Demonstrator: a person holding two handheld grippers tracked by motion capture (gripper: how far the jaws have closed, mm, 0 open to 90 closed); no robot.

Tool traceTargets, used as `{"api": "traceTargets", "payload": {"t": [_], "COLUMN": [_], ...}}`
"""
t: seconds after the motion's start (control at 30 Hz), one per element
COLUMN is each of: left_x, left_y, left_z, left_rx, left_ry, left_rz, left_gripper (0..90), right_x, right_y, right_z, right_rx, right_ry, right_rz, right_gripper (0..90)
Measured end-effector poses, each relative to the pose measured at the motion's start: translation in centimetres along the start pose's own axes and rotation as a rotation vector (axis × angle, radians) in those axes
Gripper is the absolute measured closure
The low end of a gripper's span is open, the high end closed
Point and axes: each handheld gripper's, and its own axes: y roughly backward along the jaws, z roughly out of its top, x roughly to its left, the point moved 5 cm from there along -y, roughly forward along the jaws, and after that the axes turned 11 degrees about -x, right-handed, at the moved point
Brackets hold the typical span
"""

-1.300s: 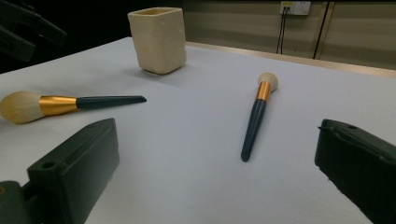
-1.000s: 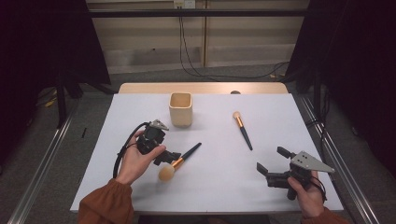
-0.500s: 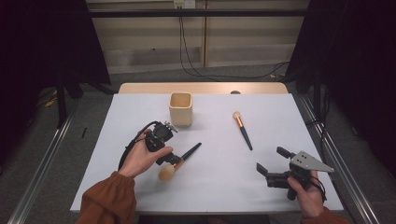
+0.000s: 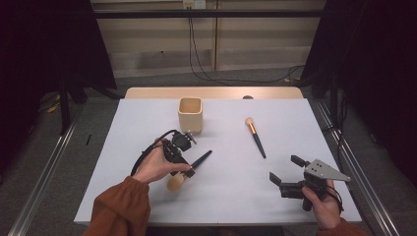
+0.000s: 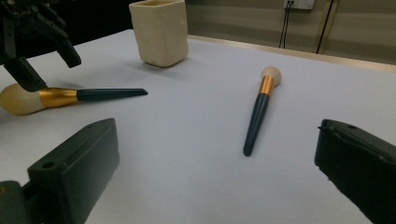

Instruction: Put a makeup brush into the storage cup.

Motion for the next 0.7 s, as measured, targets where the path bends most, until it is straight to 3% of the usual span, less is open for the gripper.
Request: {"api": "traceTargets", "payload": {"t": [0.13, 0.23, 0.7], "left_x": [0.2, 0.1, -0.5], "left_y": [-0.4, -0.7, -1.9], "left_z": [-0.1, -0.1, -0.2], "left_rx": [0.033, 0.058, 0.143], "left_ry": [0.015, 0.005, 0.016], "left_rz": [0.021, 0.010, -0.021], "left_gripper": [5.0, 6.6, 28.8], "right_x": [0.0, 0.0, 0.0], "right_y": [0.0, 0.0, -0.1], "right_z": [0.0, 0.0, -0.1], "right_rx": [0.003, 0.003, 0.008], "right_ry": [0.004, 0.006, 0.001], "right_rz": [0.002, 0.002, 0.002], "right_gripper": [0.0, 0.0, 0.0]}}
